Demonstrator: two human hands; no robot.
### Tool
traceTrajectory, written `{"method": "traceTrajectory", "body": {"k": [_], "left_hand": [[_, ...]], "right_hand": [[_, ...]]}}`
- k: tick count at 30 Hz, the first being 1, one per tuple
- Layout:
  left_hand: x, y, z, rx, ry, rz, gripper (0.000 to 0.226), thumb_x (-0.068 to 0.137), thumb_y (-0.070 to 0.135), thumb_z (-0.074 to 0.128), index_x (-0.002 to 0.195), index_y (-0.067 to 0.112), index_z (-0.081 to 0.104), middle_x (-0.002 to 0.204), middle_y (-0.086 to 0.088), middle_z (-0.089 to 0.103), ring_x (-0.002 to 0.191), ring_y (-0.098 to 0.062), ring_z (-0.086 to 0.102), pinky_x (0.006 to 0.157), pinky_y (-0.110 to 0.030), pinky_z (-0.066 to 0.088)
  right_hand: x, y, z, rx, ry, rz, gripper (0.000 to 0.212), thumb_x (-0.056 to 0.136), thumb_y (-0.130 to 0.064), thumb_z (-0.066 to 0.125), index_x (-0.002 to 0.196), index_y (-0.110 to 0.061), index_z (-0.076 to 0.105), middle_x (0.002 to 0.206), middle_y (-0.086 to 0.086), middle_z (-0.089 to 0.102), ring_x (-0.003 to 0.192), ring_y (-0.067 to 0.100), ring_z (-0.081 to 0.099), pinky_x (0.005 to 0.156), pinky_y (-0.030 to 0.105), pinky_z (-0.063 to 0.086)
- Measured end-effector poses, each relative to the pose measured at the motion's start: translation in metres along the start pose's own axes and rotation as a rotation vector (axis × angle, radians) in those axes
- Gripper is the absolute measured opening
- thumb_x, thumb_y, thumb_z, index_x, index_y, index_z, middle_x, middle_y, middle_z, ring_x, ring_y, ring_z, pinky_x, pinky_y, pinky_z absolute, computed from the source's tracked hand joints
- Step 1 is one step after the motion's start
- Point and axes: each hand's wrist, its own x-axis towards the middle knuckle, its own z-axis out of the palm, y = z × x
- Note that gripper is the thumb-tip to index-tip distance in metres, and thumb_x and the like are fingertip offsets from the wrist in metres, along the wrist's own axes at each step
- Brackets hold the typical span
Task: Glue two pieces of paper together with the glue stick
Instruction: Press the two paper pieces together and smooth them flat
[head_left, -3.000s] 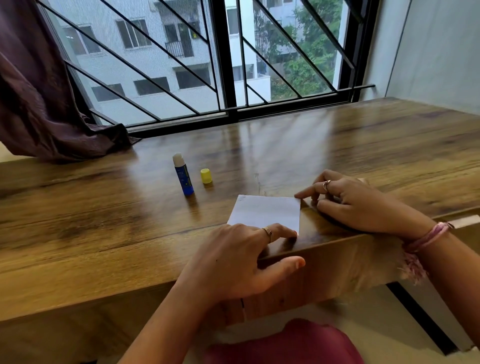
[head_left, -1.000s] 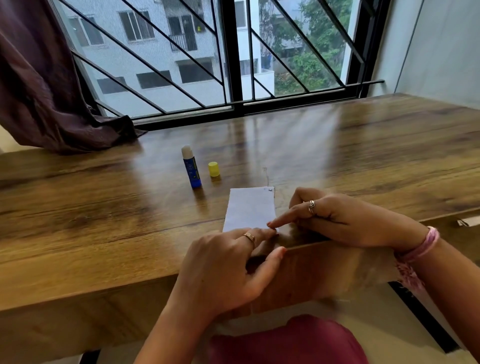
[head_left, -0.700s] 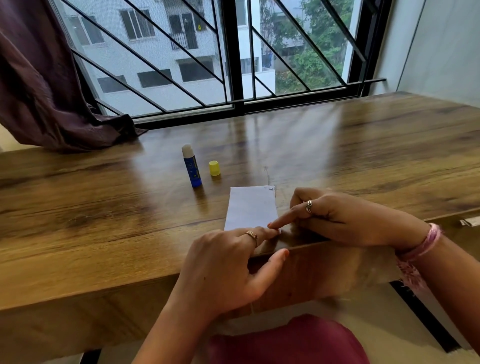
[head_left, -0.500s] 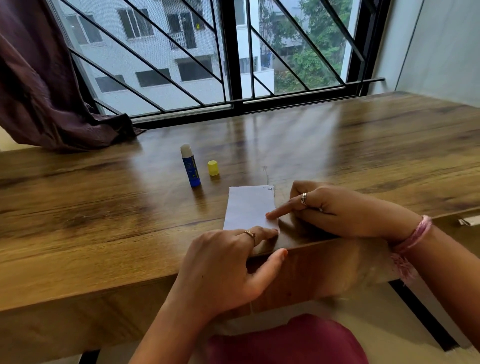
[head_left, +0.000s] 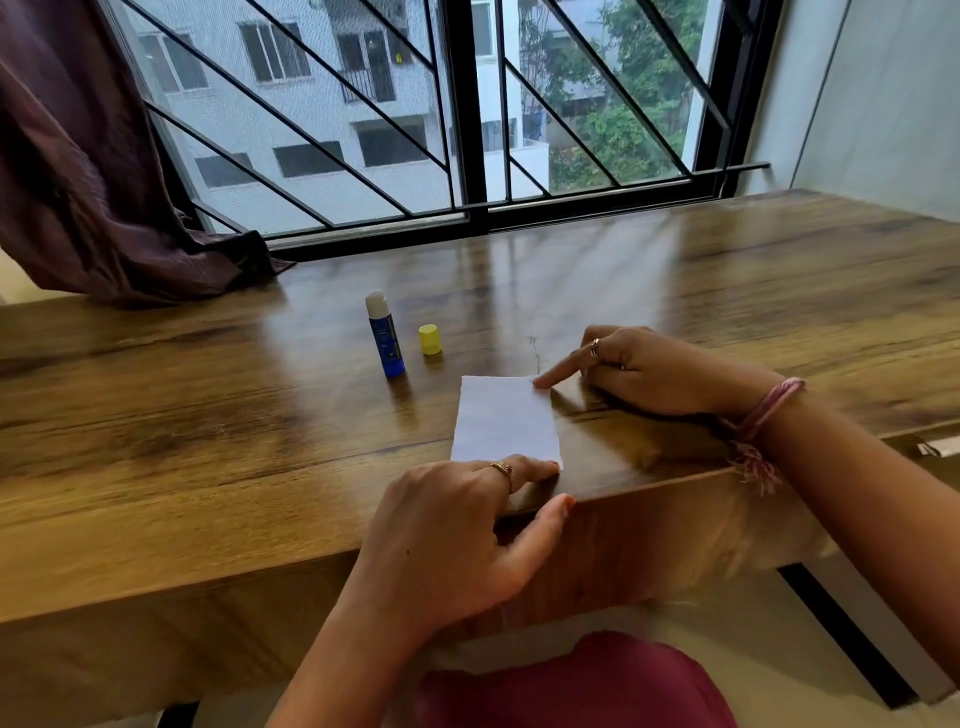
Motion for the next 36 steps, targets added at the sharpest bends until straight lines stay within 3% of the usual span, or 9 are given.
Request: {"method": "traceTrajectory", "body": {"k": [3, 5, 8, 13, 16, 20, 24, 31, 36], "left_hand": [[0.0, 0.0, 0.0, -0.003, 0.008, -0.005, 0.04, 0.086, 0.057, 0.045, 0.106, 0.033, 0.07, 0.055, 0.017, 0.063, 0.044, 0.001, 0.05, 0.048, -0.001, 0.023], [0.001, 0.0, 0.0, 0.003, 0.029, -0.005, 0.039, 0.086, 0.056, 0.045, 0.103, 0.033, 0.071, 0.049, 0.019, 0.055, 0.041, 0.0, 0.039, 0.046, -0.002, 0.017], [0.001, 0.001, -0.001, -0.002, 0.041, -0.009, 0.038, 0.085, 0.057, 0.045, 0.102, 0.034, 0.071, 0.047, 0.021, 0.042, 0.041, 0.0, 0.035, 0.046, -0.002, 0.014], [0.001, 0.001, -0.001, -0.007, 0.031, -0.015, 0.039, 0.085, 0.058, 0.044, 0.104, 0.035, 0.07, 0.046, 0.019, 0.043, 0.039, 0.003, 0.03, 0.046, -0.003, 0.015], [0.0, 0.0, 0.0, -0.02, 0.017, -0.02, 0.04, 0.085, 0.058, 0.043, 0.104, 0.035, 0.07, 0.046, 0.02, 0.04, 0.039, 0.002, 0.033, 0.047, -0.003, 0.016], [0.0, -0.001, -0.001, -0.038, 0.007, -0.031, 0.039, 0.086, 0.058, 0.043, 0.103, 0.036, 0.069, 0.042, 0.023, 0.021, 0.036, 0.008, 0.027, 0.043, -0.005, 0.015], [0.0, -0.005, 0.001, -0.09, 0.023, -0.045, 0.034, 0.087, 0.056, 0.044, 0.099, 0.036, 0.069, 0.041, 0.019, 0.033, 0.038, 0.002, 0.037, 0.044, -0.007, 0.021], [0.005, -0.011, -0.003, -0.173, 0.022, -0.074, 0.022, 0.087, 0.043, 0.056, 0.093, 0.029, 0.072, 0.039, 0.017, 0.029, 0.042, 0.003, 0.044, 0.046, -0.007, 0.029], [0.012, -0.017, -0.006, -0.278, 0.061, -0.146, 0.011, 0.088, 0.033, 0.064, 0.092, 0.026, 0.071, 0.049, 0.013, 0.045, 0.047, -0.004, 0.047, 0.046, -0.01, 0.032]], "right_hand": [[-0.003, 0.004, -0.002, 0.081, -0.011, -0.004, 0.044, 0.096, -0.008, 0.043, 0.111, -0.042, 0.066, 0.083, -0.003, 0.051, 0.069, 0.004, 0.054, 0.066, 0.011, 0.039], [-0.004, 0.007, -0.002, 0.185, -0.021, 0.018, 0.039, 0.098, -0.009, 0.043, 0.113, -0.037, 0.066, 0.076, 0.006, 0.056, 0.06, 0.021, 0.051, 0.06, 0.026, 0.042], [-0.004, 0.01, 0.0, 0.242, 0.007, 0.046, 0.034, 0.098, -0.011, 0.043, 0.113, -0.035, 0.063, 0.059, -0.009, 0.055, 0.047, 0.004, 0.046, 0.05, 0.015, 0.036], [-0.005, 0.008, 0.002, -0.013, 0.04, 0.019, 0.037, 0.098, -0.017, 0.043, 0.111, -0.047, 0.062, 0.092, -0.003, 0.054, 0.08, -0.002, 0.054, 0.072, 0.006, 0.039], [-0.005, 0.004, 0.002, -0.055, 0.062, -0.007, 0.04, 0.096, -0.011, 0.044, 0.112, -0.042, 0.064, 0.091, -0.005, 0.05, 0.079, -0.01, 0.051, 0.072, 0.001, 0.034], [-0.006, 0.003, 0.003, -0.079, 0.077, -0.021, 0.041, 0.095, -0.008, 0.044, 0.113, -0.038, 0.065, 0.09, -0.008, 0.048, 0.078, -0.011, 0.05, 0.073, 0.0, 0.033], [-0.008, 0.005, 0.003, -0.051, 0.091, -0.01, 0.035, 0.096, -0.012, 0.043, 0.111, -0.037, 0.062, 0.092, -0.004, 0.051, 0.076, -0.003, 0.053, 0.07, 0.005, 0.037], [-0.009, 0.006, 0.004, -0.057, 0.094, 0.027, 0.032, 0.096, -0.013, 0.044, 0.114, -0.034, 0.059, 0.097, -0.006, 0.053, 0.082, 0.001, 0.055, 0.07, 0.002, 0.034], [-0.01, 0.002, 0.004, -0.071, 0.085, 0.005, 0.038, 0.093, -0.006, 0.046, 0.113, -0.033, 0.065, 0.095, -0.004, 0.05, 0.08, -0.014, 0.049, 0.072, -0.002, 0.03]]}}
